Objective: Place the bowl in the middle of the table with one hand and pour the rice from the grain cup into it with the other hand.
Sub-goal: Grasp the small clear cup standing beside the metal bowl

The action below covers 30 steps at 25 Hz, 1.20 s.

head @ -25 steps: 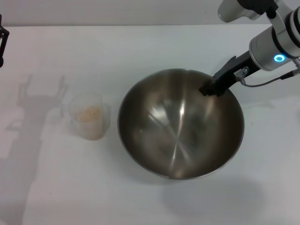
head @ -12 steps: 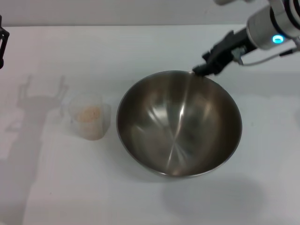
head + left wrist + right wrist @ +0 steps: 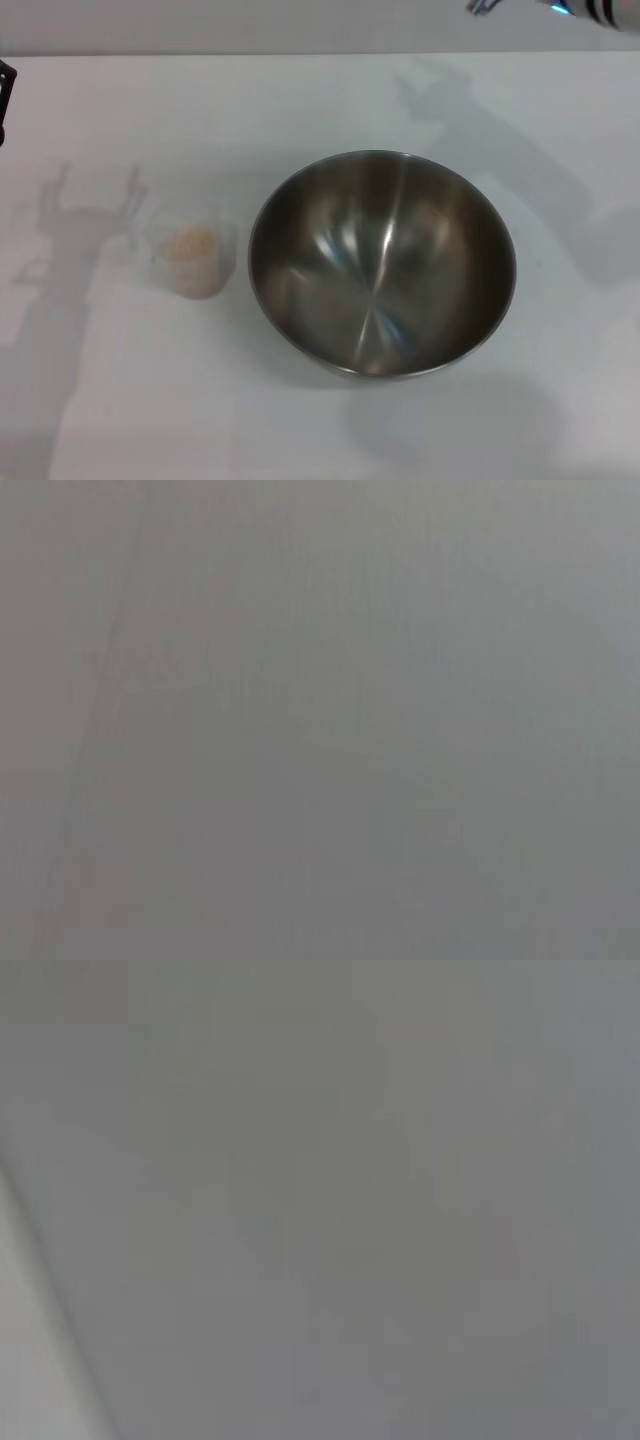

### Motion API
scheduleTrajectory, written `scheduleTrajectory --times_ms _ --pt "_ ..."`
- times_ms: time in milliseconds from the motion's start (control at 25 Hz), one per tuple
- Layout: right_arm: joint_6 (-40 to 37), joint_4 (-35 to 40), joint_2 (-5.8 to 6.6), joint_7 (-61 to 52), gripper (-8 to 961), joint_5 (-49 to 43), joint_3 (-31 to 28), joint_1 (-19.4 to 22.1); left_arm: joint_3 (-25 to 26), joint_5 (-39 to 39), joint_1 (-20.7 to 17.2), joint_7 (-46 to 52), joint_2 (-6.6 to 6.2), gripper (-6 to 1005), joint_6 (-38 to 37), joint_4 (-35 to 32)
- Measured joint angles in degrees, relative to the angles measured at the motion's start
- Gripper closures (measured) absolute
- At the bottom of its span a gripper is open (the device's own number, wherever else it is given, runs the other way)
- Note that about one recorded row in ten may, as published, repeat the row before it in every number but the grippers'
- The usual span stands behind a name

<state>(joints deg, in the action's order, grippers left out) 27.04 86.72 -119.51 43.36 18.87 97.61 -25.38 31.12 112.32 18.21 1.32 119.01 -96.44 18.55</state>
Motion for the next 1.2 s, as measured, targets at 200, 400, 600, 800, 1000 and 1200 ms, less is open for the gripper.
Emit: scheduleTrajectory --times_ms 200,400,600,800,1000,1200 --pt "-32.42 -6.35 -0.33 -4.14 517 -0.36 6.26 8.93 -0.08 0.08 -0.18 0.00 -0.02 127 -0.11 0.00" --pt "-60.24 -17.99 -0.25 -20.61 517 -0.32 9.28 14.00 -0.10 0.10 -0.56 0.09 -0.05 127 0.07 -0.08" --pt "-84.45 -34.77 0.26 -43.97 517 -0.42 8.27 15.90 -1.22 0.06 -1.79 0.59 -0.03 127 0.15 -0.15" --pt "-102.53 -54.51 0.72 -60.08 517 -0.86 5.60 13.18 -7.07 0.12 -3.77 1.41 -0.12 127 -0.16 -0.57" --pt "-108.00 -66.36 0.85 -65.22 517 -0.77 2.22 9.98 -12.61 0.17 -6.20 0.81 -0.01 127 1.03 -1.32" --pt "-107.85 -69.19 0.87 -65.26 517 -0.79 1.32 8.48 -15.83 0.17 -7.99 0.80 -0.07 127 3.86 -2.00"
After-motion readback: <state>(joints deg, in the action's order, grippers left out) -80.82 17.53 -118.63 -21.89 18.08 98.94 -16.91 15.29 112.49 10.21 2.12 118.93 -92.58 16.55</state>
